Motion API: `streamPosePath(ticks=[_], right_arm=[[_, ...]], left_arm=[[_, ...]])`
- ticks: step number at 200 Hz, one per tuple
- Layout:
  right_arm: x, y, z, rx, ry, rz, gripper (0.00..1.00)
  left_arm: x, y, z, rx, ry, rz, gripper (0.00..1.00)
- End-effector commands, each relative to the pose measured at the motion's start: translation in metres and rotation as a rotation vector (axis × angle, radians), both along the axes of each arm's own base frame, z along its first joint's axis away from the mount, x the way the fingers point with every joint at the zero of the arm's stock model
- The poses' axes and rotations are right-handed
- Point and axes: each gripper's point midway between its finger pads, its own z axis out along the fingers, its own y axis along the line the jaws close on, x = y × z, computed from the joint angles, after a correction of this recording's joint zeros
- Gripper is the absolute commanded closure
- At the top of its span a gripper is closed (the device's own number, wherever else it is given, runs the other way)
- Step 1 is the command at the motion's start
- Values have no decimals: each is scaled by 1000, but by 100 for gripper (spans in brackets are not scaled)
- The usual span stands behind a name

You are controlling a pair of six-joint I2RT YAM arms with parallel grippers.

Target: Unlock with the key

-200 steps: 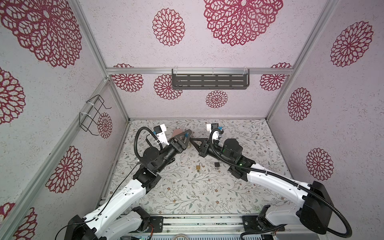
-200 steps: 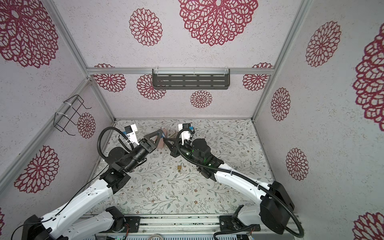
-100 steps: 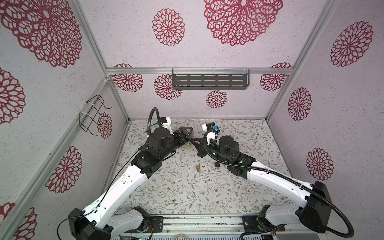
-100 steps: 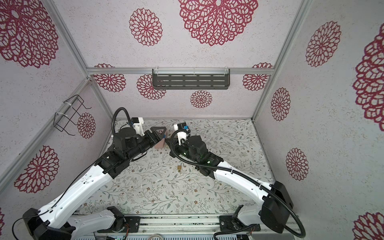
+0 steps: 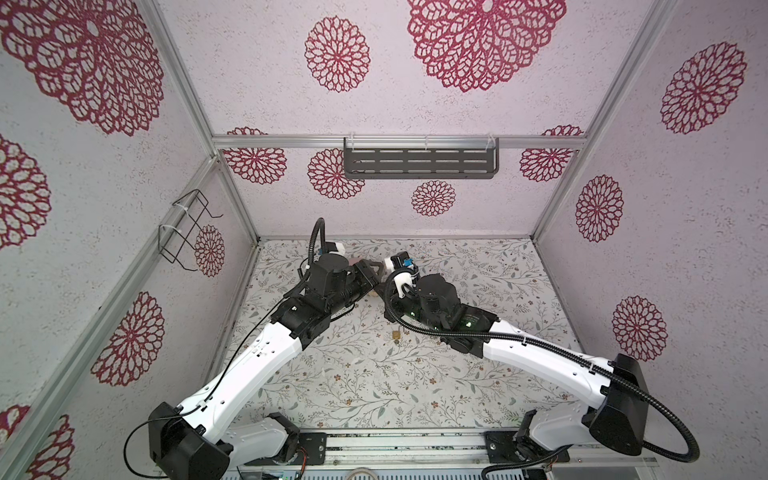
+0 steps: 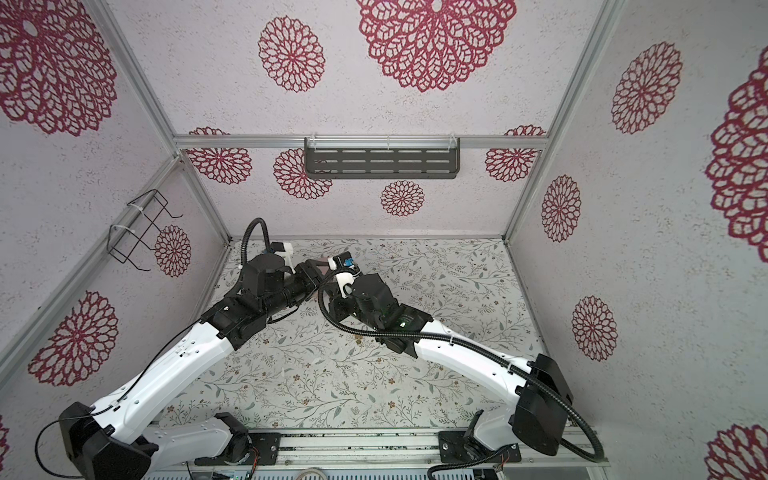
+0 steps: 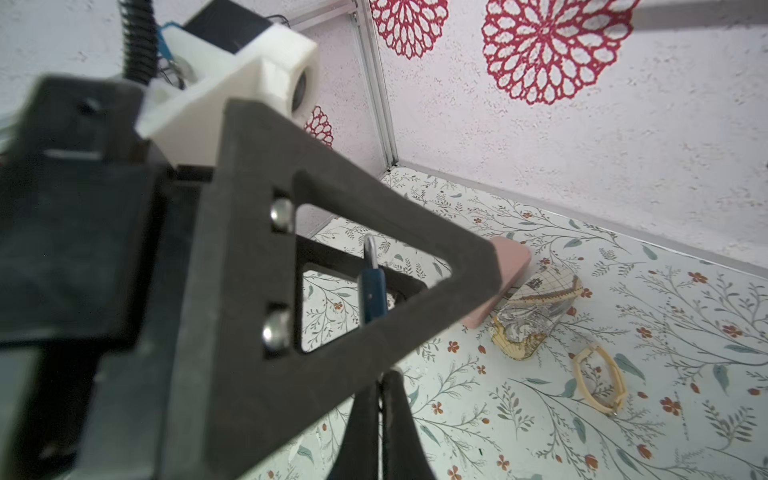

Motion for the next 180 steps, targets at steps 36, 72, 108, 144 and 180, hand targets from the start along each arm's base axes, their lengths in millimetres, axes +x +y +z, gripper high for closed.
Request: streamPosePath(ticks=[36, 72, 108, 144, 180], right_arm=[[8, -4, 24, 18, -48, -51, 100], [9, -1, 27, 26, -35, -49, 100], [10, 0, 22, 11, -29, -52, 100], [12, 0, 21, 2, -30, -59, 100], [12, 1, 20, -1, -26, -54, 100]], left_arm=[[0, 12, 2, -56, -25, 67, 54], [-1, 12, 2, -71, -42, 64, 62], [1, 10, 6, -97, -60, 59, 63], [1, 6, 7, -112, -57, 48, 69], [1, 8, 5, -105, -59, 52, 81]])
